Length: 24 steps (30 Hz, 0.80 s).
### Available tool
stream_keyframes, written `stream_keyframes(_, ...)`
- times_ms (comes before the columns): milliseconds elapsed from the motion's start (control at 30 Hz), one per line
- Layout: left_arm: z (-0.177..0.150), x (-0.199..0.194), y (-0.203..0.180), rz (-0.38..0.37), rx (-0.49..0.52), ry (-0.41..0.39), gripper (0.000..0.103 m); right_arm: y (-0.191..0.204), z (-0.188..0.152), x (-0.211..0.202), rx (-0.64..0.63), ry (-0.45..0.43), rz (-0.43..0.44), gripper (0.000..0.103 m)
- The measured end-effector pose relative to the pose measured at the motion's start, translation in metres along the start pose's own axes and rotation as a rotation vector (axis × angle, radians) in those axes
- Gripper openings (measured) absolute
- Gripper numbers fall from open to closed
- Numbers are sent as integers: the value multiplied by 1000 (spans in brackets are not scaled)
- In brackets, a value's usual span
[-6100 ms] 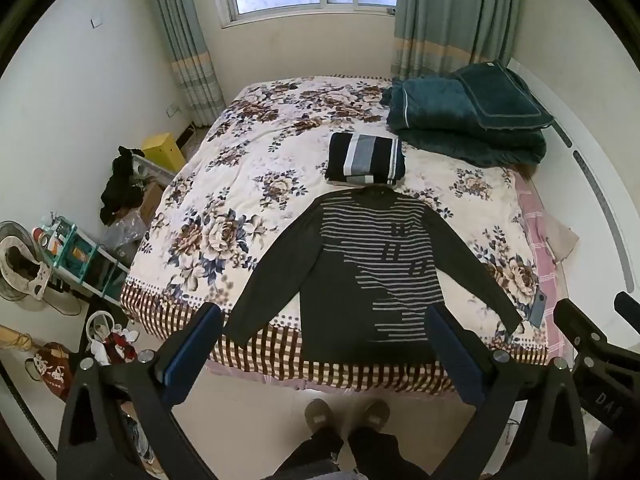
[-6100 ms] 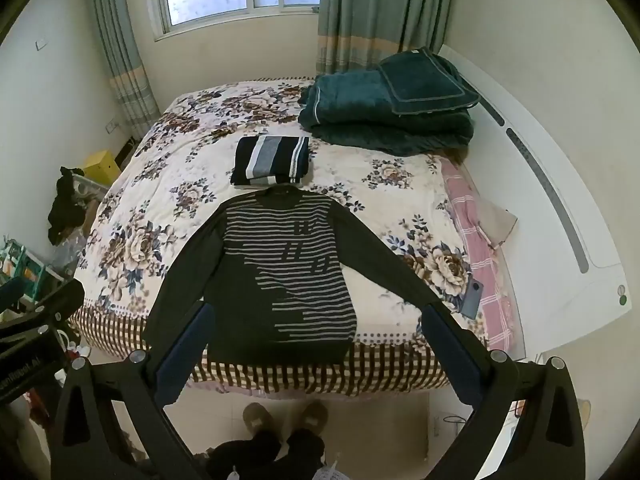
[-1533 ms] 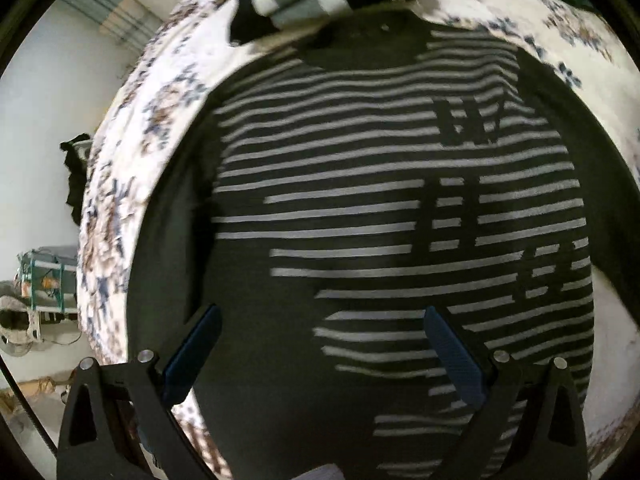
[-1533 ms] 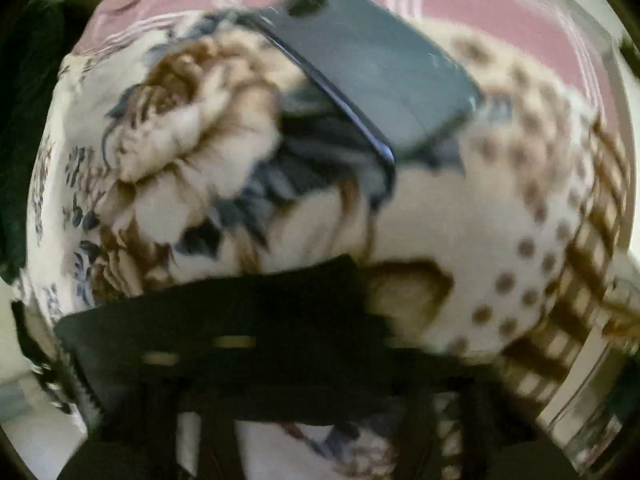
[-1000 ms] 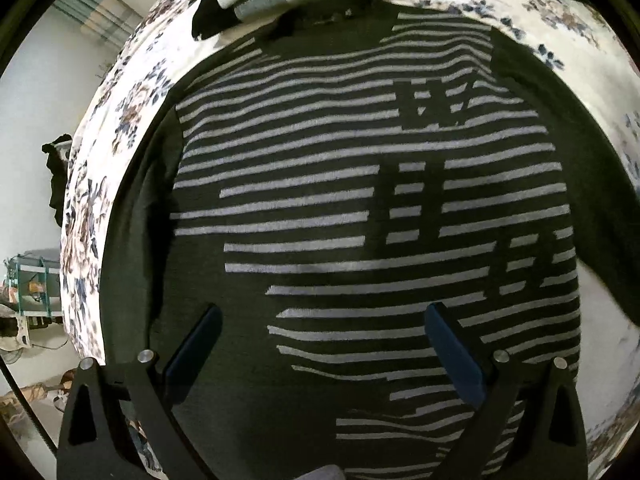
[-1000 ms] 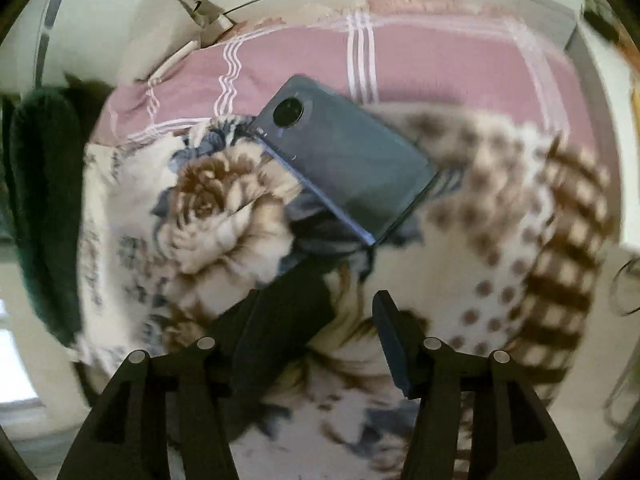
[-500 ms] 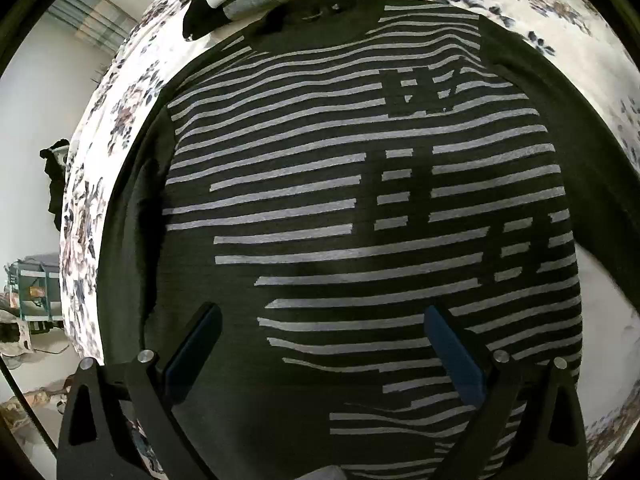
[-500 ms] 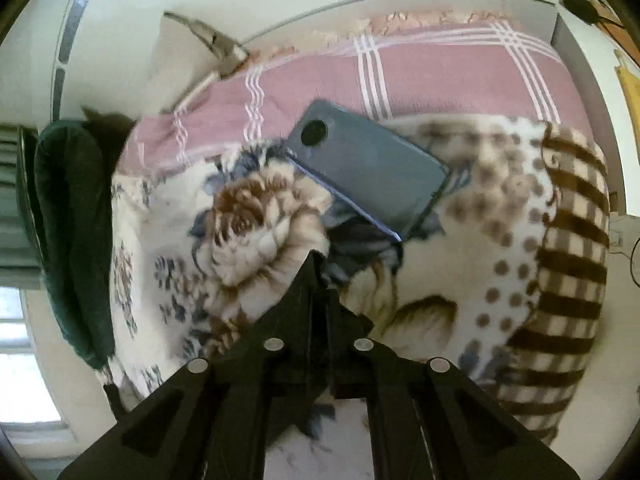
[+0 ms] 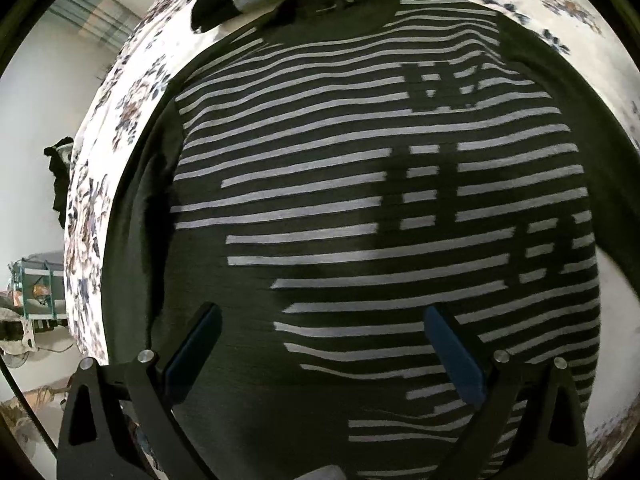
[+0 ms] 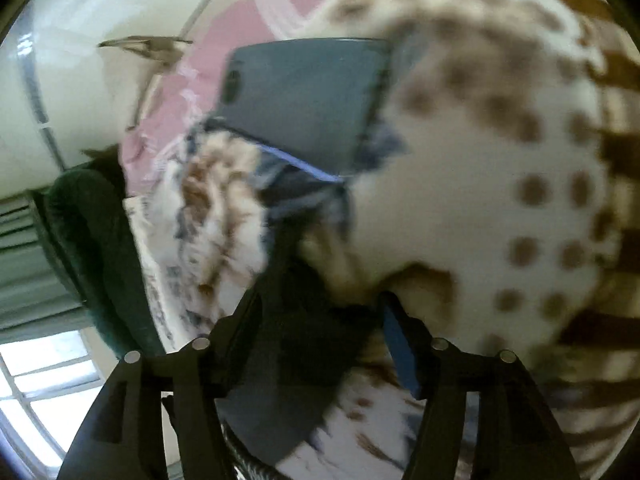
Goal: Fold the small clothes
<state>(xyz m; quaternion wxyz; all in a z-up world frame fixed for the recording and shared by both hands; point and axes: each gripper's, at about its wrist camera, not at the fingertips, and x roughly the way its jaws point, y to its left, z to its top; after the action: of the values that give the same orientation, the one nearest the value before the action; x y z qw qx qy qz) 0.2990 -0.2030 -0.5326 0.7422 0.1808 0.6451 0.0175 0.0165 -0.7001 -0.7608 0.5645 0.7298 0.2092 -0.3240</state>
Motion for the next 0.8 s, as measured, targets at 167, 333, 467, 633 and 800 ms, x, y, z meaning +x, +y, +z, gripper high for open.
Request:
stream_keyframes(167,1,4,13,1,-35,9,103,41,-16,21,-104,31,-20,12)
stream_keyframes(333,4,-4,23,-14,-62,-8,103,103,-4,-20,-164,-91,12,10)
stream_keyframes(467,7,-8,32,-34,-101,-23,103,169,18,-47,-268,-188,66,10)
stream_keyframes(633,7,2,41,-39,-142,-12,103,212,17,-23,-357,-118,-2,10)
stream_keyframes(800,4,12,64,-34,-212,-11,103,246,-50,3,-432,-18,-33,10)
